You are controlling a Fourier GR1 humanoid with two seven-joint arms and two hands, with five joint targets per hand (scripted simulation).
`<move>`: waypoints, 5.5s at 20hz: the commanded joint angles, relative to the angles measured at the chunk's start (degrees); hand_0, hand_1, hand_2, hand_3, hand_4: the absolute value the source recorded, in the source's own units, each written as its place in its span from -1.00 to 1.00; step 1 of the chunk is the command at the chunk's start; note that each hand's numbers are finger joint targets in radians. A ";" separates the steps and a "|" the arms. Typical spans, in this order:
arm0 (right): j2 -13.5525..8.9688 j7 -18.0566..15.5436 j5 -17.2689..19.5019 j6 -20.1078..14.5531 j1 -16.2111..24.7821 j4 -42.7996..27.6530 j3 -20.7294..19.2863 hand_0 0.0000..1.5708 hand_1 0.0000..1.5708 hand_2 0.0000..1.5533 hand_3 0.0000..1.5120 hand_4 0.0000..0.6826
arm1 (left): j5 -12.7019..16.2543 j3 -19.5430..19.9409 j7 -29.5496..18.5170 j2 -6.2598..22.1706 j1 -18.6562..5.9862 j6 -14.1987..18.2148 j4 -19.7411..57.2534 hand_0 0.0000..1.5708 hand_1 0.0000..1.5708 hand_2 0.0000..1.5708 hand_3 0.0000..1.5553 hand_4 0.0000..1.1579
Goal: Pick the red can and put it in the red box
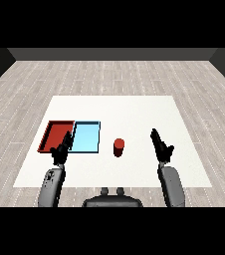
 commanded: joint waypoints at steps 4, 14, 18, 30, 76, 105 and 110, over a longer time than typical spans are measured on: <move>-0.27 -1.64 -0.60 1.36 9.96 -7.74 -0.80 -1.00 -1.00 -1.00 -1.00 -1.00 | -0.74 -0.35 -0.66 -0.90 -0.10 -1.17 -1.02 -1.00 -1.00 -1.00 -1.00 -1.00; -1.02 -20.65 -6.60 10.90 18.39 -14.26 -2.13 -1.00 -1.00 -1.00 -1.00 -1.00 | 2.82 2.59 -23.75 -3.32 -1.84 -3.43 -3.93 -1.00 -1.00 -1.00 -1.00 -1.00; -1.12 -20.82 -6.50 11.72 15.22 -11.90 -3.50 -1.00 -1.00 -1.00 -1.00 -1.00 | 3.23 1.56 -25.73 -4.42 2.34 -4.55 -4.93 -1.00 -1.00 -1.00 -1.00 -1.00; 3.38 -24.00 -3.11 10.84 13.24 -4.75 -1.22 -1.00 -1.00 -1.00 -1.00 -1.00 | 4.19 2.08 -24.14 -4.05 1.54 -5.07 -7.11 -1.00 -1.00 -1.00 -1.00 -1.00; 5.59 -29.00 -21.09 -4.80 -10.10 28.46 15.92 -1.00 -1.00 -1.00 -1.00 -1.00 | 6.50 3.49 -26.80 -3.25 2.31 -7.03 -4.14 -1.00 -1.00 -1.00 -1.00 -1.00; 5.58 -30.67 -29.35 -11.58 -18.49 37.60 22.84 -1.00 -1.00 -1.00 -1.00 -1.00 | 7.98 4.79 -22.06 -3.08 0.38 -6.21 -7.93 -1.00 -1.00 -1.00 -1.00 -1.00; 5.58 -27.10 -27.08 -10.85 -16.94 34.66 21.69 -1.00 -1.00 -1.00 -1.00 -1.00 | 7.83 3.64 -25.12 -4.05 2.96 -7.71 -6.30 -1.00 -1.00 -1.00 -1.00 -1.00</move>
